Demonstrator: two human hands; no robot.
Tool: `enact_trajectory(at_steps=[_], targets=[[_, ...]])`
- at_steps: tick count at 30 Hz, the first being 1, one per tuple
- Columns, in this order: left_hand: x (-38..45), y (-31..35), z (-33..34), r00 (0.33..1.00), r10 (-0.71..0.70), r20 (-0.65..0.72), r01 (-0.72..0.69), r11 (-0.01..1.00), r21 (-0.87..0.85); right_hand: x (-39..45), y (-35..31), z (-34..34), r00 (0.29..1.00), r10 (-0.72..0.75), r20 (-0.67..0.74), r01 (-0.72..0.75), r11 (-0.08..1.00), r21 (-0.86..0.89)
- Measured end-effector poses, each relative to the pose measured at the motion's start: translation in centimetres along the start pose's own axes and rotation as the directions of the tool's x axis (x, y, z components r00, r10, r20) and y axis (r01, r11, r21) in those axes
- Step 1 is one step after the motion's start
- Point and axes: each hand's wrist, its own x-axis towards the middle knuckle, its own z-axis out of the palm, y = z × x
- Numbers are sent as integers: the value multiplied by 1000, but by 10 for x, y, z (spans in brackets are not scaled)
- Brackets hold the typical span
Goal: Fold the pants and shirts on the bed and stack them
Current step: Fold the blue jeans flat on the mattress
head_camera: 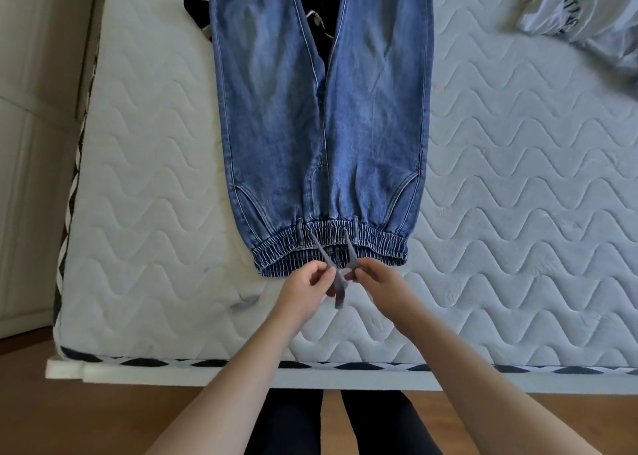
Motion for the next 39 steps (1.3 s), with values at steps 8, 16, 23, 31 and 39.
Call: enact_trajectory(at_steps=[8,16,23,31,39], targets=[[8,26,-21,997,66,49,-62,994,-89,3,-39,-4,998,-38,47,31,989,145],[26,74,-47,986,165,22,-151,940,-306,27,-83,-22,1000,-8,-30,17,951,309],[54,122,-68,962,274,20,-256,922,-289,57,-135,-40,993,-92,-70,108,959,264],[116,174,-103,985,171,-8,-170,975,-144,110,-203,-59,999,11,-43,2,958,288],[178,196,-115,994,41,-104,-75,936,-343,167,-213,-70,992,-54,-116,79,970,231]])
